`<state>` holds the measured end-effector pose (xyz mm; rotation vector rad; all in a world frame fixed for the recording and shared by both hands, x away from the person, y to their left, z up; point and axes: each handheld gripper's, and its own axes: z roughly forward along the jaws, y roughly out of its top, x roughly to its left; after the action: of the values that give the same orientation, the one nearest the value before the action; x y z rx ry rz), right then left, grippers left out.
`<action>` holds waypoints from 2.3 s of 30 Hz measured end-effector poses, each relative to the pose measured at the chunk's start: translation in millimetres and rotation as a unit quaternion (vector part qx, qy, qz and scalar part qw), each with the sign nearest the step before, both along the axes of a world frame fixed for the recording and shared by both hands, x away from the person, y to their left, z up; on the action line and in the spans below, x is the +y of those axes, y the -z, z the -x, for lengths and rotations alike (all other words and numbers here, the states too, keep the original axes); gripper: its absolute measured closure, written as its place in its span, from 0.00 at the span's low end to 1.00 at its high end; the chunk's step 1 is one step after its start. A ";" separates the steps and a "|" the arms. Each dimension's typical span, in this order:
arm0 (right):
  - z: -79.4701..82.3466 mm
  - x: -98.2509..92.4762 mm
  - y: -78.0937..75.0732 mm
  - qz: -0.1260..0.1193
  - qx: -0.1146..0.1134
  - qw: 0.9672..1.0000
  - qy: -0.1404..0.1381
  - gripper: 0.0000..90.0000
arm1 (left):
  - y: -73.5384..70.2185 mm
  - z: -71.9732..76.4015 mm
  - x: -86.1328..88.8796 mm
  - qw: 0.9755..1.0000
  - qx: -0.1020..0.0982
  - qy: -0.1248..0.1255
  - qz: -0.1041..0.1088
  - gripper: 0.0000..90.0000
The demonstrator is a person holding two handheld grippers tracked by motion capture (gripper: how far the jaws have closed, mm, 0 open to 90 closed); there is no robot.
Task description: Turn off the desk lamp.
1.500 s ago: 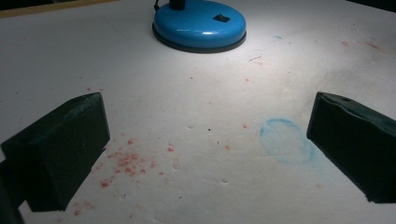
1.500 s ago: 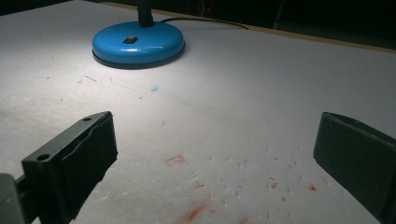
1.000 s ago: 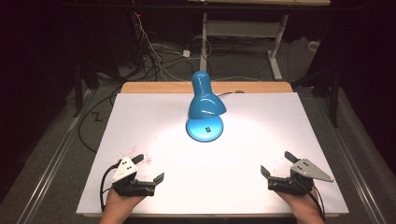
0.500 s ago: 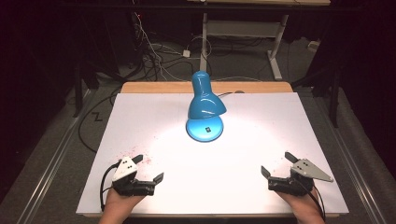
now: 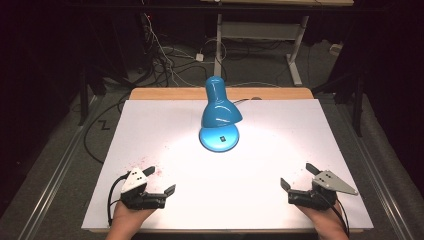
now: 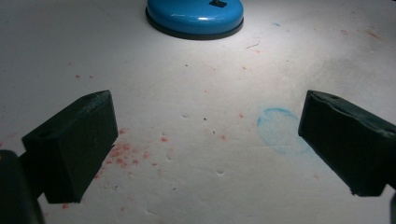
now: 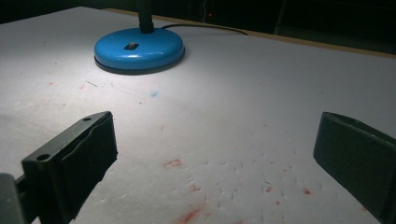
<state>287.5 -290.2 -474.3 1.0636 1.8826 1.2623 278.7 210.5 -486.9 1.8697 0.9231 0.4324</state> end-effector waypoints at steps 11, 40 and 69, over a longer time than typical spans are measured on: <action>1.1 -1.3 -0.7 -0.006 0.002 1.000 0.006 0.00 | -0.4 0.3 -1.6 1.000 0.003 0.018 0.001 0.17; 0.7 -0.8 0.1 -0.005 0.001 1.000 0.004 0.00 | -0.2 -2.6 -6.2 1.000 0.015 0.013 -0.003 0.74; 1.5 -0.9 0.3 -0.010 0.001 1.000 0.001 0.00 | 0.9 -8.6 -10.8 0.998 0.046 0.047 0.008 0.98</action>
<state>286.0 -291.1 -474.6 1.0770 1.8734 1.2825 287.3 199.7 -487.7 1.9237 0.8919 0.2829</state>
